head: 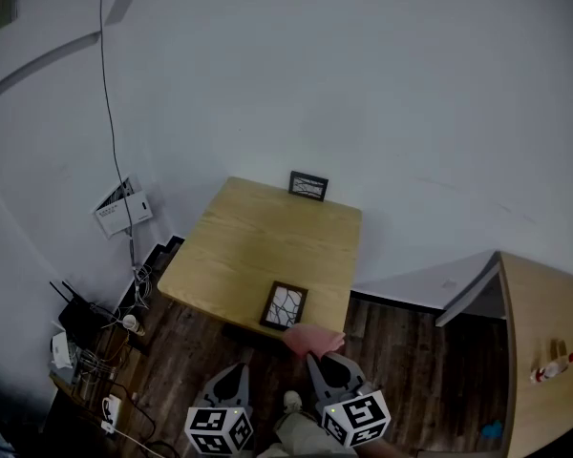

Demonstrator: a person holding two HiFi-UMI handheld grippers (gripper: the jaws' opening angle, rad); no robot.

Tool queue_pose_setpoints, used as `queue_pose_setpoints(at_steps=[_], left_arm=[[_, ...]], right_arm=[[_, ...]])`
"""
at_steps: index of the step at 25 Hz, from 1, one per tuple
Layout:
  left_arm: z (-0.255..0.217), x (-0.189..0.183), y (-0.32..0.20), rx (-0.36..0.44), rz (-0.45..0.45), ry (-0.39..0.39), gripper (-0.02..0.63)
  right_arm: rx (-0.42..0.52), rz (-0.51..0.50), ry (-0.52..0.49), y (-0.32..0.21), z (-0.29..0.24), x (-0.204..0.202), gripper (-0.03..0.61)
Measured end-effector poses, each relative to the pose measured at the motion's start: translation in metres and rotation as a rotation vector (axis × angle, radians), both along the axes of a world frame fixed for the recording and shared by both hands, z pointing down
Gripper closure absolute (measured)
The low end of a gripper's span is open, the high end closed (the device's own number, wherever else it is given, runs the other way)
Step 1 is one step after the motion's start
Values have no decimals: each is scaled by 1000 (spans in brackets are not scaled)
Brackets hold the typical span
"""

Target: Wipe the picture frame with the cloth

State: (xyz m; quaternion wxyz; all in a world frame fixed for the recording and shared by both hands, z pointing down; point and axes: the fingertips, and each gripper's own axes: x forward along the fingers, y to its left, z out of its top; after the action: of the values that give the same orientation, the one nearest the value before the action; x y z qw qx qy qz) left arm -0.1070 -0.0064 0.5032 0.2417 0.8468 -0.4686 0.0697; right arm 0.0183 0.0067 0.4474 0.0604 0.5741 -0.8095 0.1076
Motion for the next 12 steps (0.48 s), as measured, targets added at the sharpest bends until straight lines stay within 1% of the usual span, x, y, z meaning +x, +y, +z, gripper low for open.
queue_pose_setpoints(at_steps=[4,12], left_arm=[[5,8,-25,-27,-12,-10,609],[9,24,-76,-42,-52,-31,609]], right_arm=[[-20,-30,2,-31,4,6,568],[-23,-84,-2,-95,4,26,568]])
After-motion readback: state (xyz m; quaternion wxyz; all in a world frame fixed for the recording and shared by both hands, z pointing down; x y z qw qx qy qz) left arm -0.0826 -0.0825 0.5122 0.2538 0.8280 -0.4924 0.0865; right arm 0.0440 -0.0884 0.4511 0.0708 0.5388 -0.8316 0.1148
